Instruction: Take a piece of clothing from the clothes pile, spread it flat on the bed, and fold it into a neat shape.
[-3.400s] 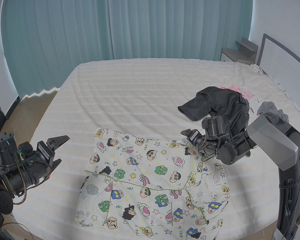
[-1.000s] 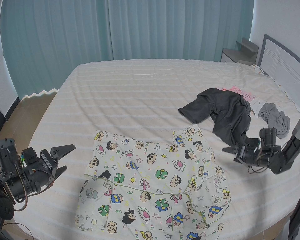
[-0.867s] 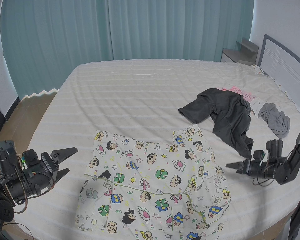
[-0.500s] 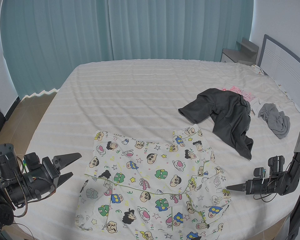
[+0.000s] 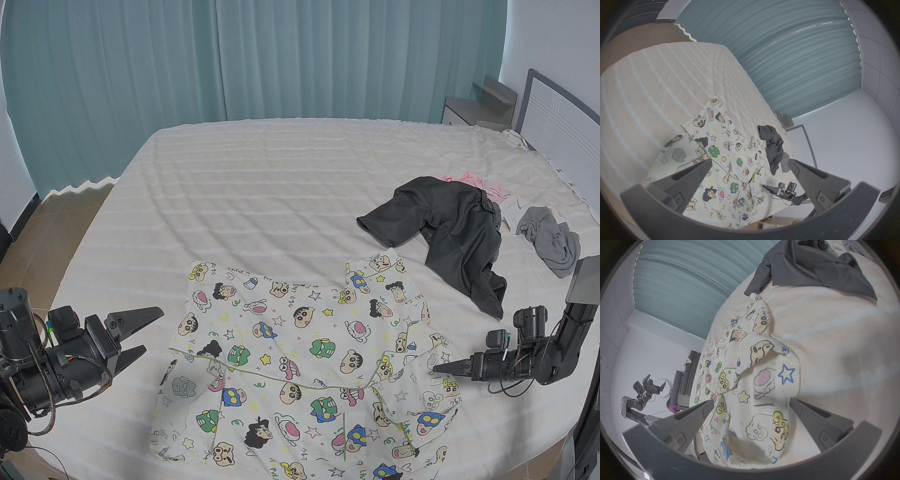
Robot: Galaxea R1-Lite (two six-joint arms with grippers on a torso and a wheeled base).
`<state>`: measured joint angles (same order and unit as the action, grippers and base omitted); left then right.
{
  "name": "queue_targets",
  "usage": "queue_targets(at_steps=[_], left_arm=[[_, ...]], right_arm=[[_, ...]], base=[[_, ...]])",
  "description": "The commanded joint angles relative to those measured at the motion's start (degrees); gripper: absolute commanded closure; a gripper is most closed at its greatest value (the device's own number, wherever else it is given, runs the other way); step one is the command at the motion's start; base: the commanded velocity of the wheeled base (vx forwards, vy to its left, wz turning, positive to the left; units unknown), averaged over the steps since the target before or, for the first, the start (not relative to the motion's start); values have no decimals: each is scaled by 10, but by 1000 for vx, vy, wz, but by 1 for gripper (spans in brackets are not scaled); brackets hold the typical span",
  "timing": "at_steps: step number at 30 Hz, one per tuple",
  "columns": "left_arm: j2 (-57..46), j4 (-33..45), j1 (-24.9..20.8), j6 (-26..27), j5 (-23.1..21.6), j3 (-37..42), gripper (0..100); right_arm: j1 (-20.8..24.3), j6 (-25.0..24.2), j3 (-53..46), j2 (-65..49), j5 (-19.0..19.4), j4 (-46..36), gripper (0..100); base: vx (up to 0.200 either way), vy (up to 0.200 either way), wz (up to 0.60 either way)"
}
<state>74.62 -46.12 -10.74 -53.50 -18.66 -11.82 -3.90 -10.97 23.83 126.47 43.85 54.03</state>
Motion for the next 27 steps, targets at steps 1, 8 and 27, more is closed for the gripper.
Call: queue_targets(at_steps=[1, 8, 27], left_arm=[[3, 0, 0, 0, 0, 0, 0], [8, 0, 0, 0, 1, 0, 0], [10, 0, 0, 0, 1, 0, 0]], right_arm=[[3, -2, 10, 19, -2, 1, 0], [-19, -2, 12, 17, -2, 1, 0], [-5, -3, 30, 42, -1, 1, 0]], base=[[0, 0, 0], [0, 0, 0], [0, 0, 0]])
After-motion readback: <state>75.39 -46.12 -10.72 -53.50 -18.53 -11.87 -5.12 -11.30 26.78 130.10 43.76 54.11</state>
